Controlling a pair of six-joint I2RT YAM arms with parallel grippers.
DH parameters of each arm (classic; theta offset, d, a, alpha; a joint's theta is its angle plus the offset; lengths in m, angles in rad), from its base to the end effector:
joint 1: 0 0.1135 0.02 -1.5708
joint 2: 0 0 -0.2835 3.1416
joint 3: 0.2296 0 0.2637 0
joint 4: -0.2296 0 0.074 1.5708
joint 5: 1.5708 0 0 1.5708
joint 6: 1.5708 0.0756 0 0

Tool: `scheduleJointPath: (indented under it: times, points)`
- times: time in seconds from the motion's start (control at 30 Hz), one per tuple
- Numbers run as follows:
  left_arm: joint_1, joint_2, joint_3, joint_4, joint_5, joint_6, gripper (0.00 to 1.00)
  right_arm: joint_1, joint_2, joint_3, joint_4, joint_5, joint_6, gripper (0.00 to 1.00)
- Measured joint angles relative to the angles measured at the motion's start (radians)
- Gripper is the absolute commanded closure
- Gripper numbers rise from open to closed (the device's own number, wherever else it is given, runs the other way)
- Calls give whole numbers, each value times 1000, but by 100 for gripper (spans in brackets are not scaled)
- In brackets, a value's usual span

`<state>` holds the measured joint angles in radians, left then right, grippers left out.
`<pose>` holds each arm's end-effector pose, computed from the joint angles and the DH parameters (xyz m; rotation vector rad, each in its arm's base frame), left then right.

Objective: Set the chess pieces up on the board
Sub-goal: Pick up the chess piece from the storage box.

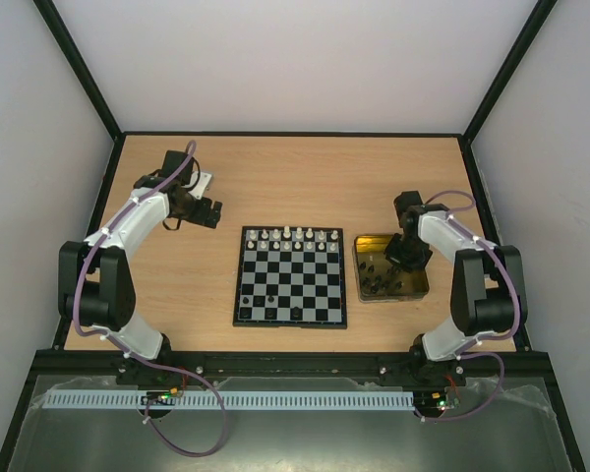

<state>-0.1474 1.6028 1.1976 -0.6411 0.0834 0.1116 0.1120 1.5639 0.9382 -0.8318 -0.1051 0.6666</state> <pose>0.3586 -0.0596 0.2215 0.3669 2.5905 -0.1217 0.2756 0.0390 0.1470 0.8314 2.9545 0.2154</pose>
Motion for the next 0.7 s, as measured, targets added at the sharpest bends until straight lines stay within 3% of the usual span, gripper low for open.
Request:
scheduleJointPath:
  times: [0.7]
  points:
    - [0,10,0,0,-6,0,1,-1,-3,74,-35,11,-5,98]
